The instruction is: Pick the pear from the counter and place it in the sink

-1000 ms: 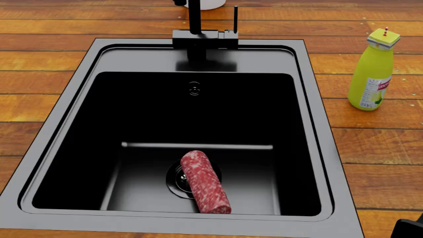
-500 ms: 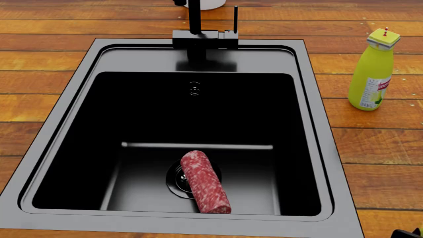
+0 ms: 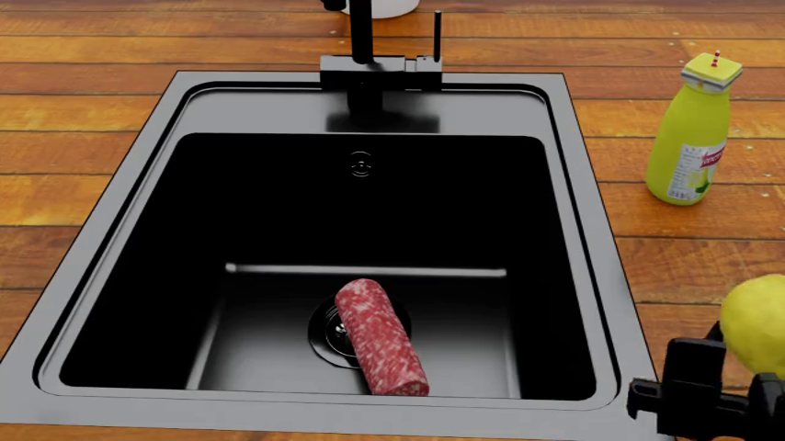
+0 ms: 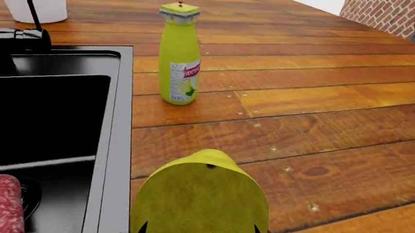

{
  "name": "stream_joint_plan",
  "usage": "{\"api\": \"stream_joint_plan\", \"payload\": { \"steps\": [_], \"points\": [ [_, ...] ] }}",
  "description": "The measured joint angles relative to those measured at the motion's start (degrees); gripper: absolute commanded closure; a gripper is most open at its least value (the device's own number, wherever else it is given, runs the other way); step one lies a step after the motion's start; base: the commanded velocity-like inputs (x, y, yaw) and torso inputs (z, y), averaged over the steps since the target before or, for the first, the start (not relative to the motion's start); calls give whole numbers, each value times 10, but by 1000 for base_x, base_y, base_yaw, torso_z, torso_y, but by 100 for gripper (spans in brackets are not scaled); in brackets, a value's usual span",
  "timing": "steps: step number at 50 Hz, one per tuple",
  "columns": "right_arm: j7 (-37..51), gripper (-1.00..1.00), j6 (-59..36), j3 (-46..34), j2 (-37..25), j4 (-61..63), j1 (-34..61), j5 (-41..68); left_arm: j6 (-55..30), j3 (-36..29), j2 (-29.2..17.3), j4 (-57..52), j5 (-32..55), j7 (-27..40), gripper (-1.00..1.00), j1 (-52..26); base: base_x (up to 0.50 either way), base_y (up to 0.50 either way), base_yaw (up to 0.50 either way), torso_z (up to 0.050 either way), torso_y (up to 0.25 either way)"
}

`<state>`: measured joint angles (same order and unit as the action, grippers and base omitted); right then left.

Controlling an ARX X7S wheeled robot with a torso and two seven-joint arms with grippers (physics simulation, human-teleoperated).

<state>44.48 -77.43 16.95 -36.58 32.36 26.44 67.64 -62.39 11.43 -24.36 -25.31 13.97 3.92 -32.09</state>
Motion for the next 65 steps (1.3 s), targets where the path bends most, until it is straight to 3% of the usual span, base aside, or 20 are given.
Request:
{"api": "stream_joint_plan", "payload": {
  "steps": [22,32,46,54,59,65],
  "points": [
    [-138,100,8,-316,50,-128,301,-75,7,-3,0,5,2,1,-100,-1,0,0,0,0,0],
    [-254,100,43,-429,113,-287,411,-126,6,0,-1,1,5,1,-100,0,0,0,0,0,0],
    [-447,100,144,-558,254,-607,542,-197,17,-5,1,12,4,2,-100,1,0,0,0,0,0],
    [-517,100,257,-748,316,-795,603,-75,30,-10,2,25,2,2,-100,3,0,0,0,0,0],
    [-539,100,306,-867,336,-852,622,17,38,-14,2,32,0,2,-100,5,0,0,0,0,0],
    [-557,100,337,-955,350,-882,627,81,44,-17,1,38,-1,2,-100,6,0,0,0,0,0]
  ]
}}
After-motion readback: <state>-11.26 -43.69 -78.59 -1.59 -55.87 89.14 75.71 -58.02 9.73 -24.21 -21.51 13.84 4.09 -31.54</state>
